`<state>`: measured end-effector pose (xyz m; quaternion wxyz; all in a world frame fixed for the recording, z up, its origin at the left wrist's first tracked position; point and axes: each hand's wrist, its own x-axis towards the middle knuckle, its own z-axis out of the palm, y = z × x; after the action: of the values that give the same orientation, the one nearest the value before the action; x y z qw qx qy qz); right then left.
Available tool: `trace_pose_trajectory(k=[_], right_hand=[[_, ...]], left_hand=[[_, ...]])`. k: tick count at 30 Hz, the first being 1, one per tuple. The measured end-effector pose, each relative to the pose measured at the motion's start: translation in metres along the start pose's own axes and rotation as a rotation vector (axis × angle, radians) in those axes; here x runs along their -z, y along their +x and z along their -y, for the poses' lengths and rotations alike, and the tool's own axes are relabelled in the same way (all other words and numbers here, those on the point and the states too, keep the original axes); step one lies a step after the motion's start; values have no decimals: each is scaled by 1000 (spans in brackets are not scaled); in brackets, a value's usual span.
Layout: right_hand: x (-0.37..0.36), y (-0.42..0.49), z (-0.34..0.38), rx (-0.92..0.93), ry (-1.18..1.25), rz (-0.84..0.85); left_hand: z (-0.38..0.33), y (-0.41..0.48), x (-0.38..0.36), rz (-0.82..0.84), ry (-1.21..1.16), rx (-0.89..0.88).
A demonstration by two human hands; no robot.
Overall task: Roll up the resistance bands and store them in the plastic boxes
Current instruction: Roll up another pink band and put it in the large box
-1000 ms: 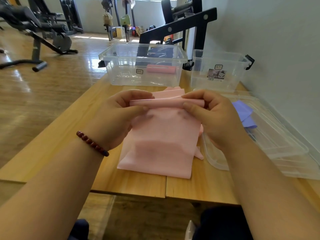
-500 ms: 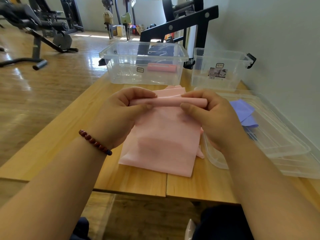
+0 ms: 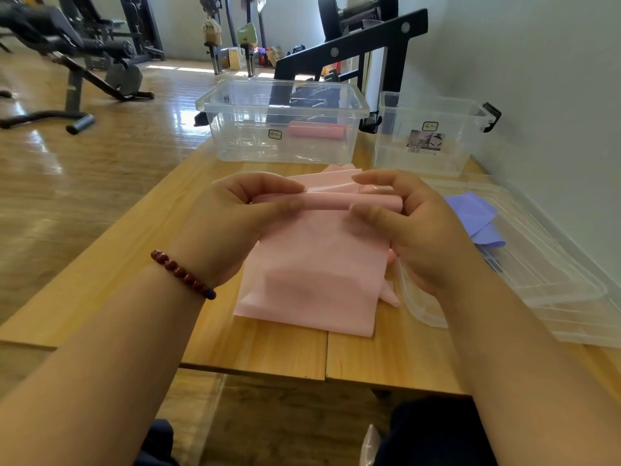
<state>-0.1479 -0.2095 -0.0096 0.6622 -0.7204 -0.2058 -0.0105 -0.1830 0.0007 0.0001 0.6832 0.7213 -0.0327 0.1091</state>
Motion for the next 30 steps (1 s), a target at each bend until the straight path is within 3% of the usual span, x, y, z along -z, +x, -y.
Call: trace_pose_trajectory(k=[4, 9, 30], right_hand=[[-2, 1, -1, 56, -74, -116], [0, 2, -1, 136, -69, -143], [-2, -3, -3, 109, -54, 89]], left_hand=[[0, 1, 0, 59, -9, 34], [-2, -1, -2, 111, -44, 105], [1, -4, -2, 89, 72, 34]])
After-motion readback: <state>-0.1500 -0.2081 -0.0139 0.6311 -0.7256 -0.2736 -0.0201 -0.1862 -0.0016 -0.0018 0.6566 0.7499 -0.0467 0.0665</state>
